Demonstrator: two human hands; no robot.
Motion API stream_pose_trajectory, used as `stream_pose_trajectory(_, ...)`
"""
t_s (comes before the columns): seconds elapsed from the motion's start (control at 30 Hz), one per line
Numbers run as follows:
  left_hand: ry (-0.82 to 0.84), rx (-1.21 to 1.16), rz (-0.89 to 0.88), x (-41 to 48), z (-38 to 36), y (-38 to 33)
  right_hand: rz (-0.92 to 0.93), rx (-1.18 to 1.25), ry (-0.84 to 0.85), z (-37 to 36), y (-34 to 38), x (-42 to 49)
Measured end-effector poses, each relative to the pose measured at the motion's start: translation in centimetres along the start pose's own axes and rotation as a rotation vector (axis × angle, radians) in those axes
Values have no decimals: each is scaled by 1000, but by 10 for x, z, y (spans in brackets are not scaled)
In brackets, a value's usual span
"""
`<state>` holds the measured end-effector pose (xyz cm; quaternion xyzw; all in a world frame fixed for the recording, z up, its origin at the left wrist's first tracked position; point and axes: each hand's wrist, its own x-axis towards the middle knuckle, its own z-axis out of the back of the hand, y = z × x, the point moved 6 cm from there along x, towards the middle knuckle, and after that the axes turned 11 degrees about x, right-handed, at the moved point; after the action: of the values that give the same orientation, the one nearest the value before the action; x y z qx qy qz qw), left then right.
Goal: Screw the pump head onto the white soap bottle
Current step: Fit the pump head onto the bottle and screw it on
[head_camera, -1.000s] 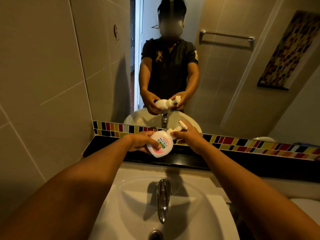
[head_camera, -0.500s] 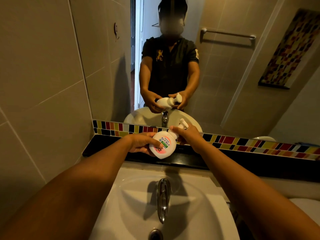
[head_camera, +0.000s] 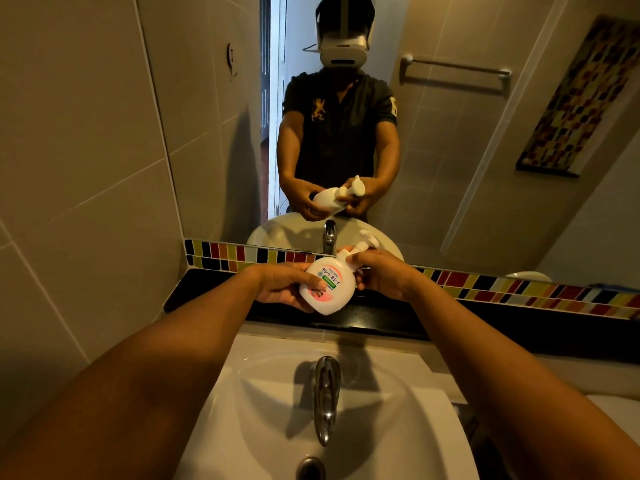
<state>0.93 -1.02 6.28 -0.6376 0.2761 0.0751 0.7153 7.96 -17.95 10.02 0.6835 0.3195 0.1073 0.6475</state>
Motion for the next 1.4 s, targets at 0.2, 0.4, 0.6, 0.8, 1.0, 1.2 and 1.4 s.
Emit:
stream_pose_trajectory(0.2, 22, -40, 15, -2, -2, 1, 2, -33, 33, 1, 6, -3)
stream_pose_trajectory(0.4, 10, -24, -15, -2, -4, -2, 10, -64, -67, 6, 4, 1)
stream_pose_trajectory(0.6, -5, 33, -3, 2, -4, 1, 63, -286, -169, 3, 2, -1)
stream_pose_trajectory(0.8, -27, 30, -29, 2, -2, 0, 2, -20, 27, -4, 0, -5)
stream_pose_trajectory(1.0, -48, 45, -35, 1, -3, -3, -1, -38, -33, 1, 0, -2)
stream_pose_trajectory(1.2, -56, 52, -37, -1, -2, -3, -53, 23, 30, -4, -4, -3)
stream_pose_trajectory(1.4, -63, 63, -39, -3, -1, -5, -55, -16, 32, -1, -5, -1)
